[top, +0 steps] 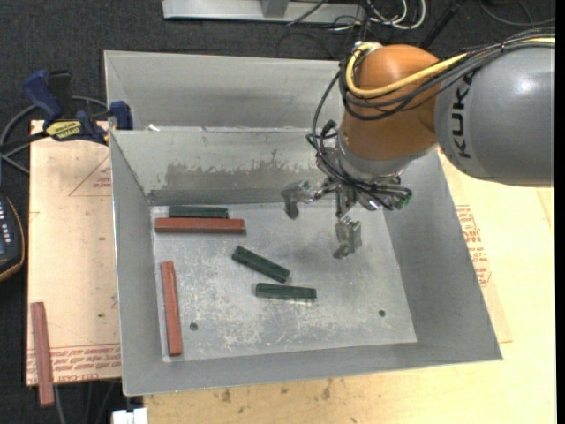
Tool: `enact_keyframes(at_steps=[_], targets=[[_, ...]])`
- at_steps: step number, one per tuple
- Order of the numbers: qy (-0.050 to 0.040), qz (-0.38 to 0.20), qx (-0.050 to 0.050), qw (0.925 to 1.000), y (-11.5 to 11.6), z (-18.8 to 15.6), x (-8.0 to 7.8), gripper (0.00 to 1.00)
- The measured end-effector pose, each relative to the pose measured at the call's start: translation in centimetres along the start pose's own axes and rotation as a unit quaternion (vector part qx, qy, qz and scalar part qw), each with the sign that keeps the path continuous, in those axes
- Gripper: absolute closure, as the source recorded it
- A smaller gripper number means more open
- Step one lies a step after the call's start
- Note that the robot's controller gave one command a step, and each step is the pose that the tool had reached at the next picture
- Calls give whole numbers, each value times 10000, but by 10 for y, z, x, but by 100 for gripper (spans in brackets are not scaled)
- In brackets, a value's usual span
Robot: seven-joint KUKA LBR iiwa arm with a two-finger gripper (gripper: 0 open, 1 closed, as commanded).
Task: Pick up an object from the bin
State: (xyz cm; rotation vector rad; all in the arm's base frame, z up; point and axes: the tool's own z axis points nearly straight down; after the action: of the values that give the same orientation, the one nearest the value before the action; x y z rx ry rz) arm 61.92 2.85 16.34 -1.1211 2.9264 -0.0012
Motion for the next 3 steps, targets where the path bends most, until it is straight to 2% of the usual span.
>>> enact_keyframes(at_steps=[1,2,3], targets=[[41,-382,-53,9992,93,95,2,0],[11,-349,-12,9994,87,89,1,100],[-21,-267,16,9996,67,-59,-4,100]])
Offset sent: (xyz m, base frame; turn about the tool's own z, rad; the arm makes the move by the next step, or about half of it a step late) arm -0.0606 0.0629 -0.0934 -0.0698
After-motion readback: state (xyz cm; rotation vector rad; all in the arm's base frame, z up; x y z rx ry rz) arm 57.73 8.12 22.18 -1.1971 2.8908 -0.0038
